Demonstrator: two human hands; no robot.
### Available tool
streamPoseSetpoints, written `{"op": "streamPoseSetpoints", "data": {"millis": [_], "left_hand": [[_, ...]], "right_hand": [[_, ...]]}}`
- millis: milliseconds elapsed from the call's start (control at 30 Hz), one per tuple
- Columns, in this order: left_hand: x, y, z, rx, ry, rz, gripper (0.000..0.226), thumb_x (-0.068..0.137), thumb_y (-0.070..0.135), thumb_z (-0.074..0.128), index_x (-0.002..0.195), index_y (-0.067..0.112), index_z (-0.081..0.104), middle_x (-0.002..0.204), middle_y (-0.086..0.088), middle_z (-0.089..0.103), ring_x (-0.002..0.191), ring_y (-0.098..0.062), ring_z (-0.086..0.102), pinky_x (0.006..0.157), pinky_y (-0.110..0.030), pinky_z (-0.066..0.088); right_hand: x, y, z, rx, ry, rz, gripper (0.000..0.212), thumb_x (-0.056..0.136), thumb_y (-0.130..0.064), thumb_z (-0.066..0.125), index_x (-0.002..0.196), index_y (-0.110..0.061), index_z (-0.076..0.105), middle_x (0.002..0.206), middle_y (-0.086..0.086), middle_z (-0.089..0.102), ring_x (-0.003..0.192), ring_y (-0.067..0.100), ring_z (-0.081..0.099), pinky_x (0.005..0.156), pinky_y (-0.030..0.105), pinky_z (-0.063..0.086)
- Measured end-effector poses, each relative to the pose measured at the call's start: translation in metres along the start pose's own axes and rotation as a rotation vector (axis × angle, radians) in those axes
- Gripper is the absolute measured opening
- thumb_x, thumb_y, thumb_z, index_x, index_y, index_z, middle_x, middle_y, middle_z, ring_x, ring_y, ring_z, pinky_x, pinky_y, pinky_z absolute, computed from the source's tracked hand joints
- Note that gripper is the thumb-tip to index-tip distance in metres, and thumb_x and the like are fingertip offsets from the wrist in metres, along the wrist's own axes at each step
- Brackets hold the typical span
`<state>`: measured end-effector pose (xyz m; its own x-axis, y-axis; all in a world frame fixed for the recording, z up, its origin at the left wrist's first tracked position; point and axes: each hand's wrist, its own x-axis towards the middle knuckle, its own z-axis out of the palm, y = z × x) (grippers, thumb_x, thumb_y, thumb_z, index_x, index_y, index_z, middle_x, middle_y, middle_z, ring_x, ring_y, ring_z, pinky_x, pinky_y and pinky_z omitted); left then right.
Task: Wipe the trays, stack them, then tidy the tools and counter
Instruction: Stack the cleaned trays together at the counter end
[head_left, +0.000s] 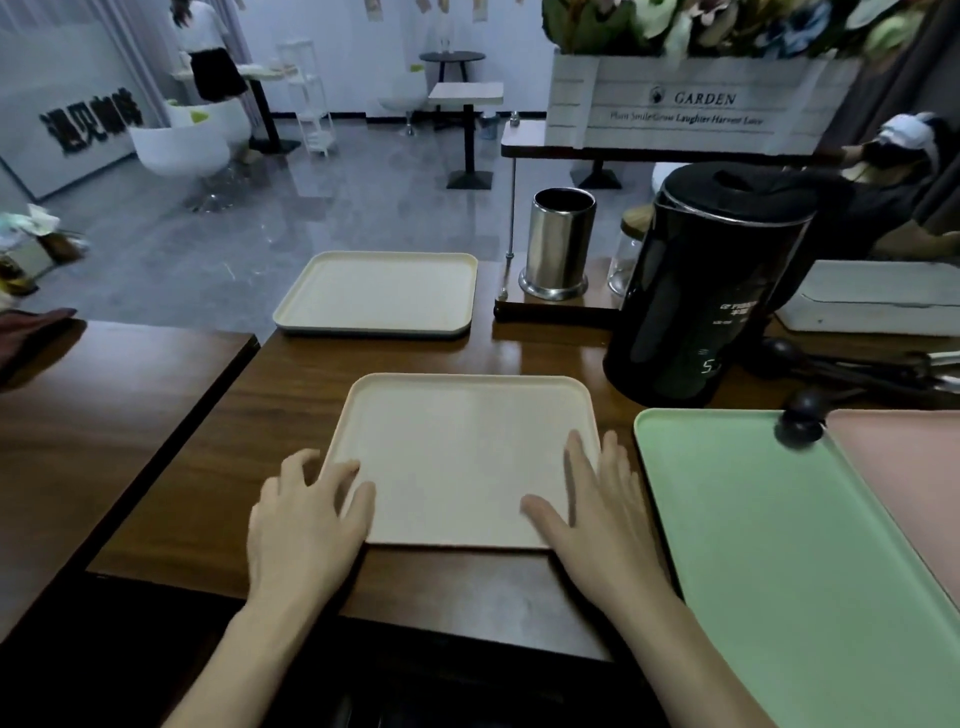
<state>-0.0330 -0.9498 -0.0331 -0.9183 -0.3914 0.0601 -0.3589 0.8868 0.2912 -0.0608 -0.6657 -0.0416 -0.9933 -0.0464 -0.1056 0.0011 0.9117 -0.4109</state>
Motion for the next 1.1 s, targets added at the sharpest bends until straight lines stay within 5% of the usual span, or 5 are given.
{"op": "streamPoseSetpoints", "data": {"millis": [167,267,500,633,1100], "left_hand": [[0.010,0.004,0.009,-0.254,-0.014,0.037,0.040,0.098,0.042,0.057,0.136,0.029,0.063,0.145,-0.001,0.053,0.133,-0.028,0.045,0.105,-0.050,0.039],[0.012,0.002,0.004,-0.424,-0.052,-0.013,0.046,0.098,0.042,0.058,0.142,0.028,0.058,0.152,0.004,0.043,0.132,-0.022,0.048,0.101,-0.042,0.043],[0.076,-0.029,-0.047,-0.491,0.151,-0.062,0.046,0.098,0.042,0.060,0.141,0.024,0.056,0.149,0.005,0.045,0.125,-0.025,0.056,0.101,-0.048,0.046],[0.144,-0.034,-0.065,-0.438,0.117,-0.009,0.046,0.097,0.047,0.060,0.136,0.023,0.054,0.149,0.001,0.044,0.123,-0.030,0.054,0.099,-0.044,0.041],[0.347,-0.018,-0.031,-0.378,-0.069,0.146,0.043,0.095,0.052,0.061,0.114,0.013,0.060,0.141,-0.004,0.040,0.114,-0.032,0.052,0.088,-0.033,0.031]], "right_hand": [[-0.001,-0.004,0.007,0.010,0.106,0.040,0.083,0.089,-0.071,0.027,0.157,-0.024,0.030,0.166,0.017,0.016,0.154,0.032,0.004,0.124,0.046,0.001],[-0.001,-0.011,0.003,0.258,0.151,0.014,0.067,0.085,-0.062,0.044,0.140,-0.026,0.056,0.155,0.005,0.036,0.146,0.029,0.028,0.120,0.046,0.024],[0.046,-0.071,-0.008,0.301,0.239,-0.138,0.058,0.093,-0.049,0.059,0.147,-0.030,0.046,0.167,-0.013,0.013,0.134,0.018,0.046,0.093,0.029,0.042],[0.108,-0.117,-0.011,0.234,0.247,-0.179,0.040,0.090,-0.058,0.057,0.117,-0.028,0.052,0.158,-0.011,0.025,0.122,0.026,0.051,0.076,0.033,0.038],[0.288,-0.176,0.000,0.169,0.215,-0.008,0.045,0.083,-0.059,0.066,0.094,-0.018,0.051,0.118,0.005,0.042,0.110,0.030,0.047,0.074,0.037,0.033]]}}
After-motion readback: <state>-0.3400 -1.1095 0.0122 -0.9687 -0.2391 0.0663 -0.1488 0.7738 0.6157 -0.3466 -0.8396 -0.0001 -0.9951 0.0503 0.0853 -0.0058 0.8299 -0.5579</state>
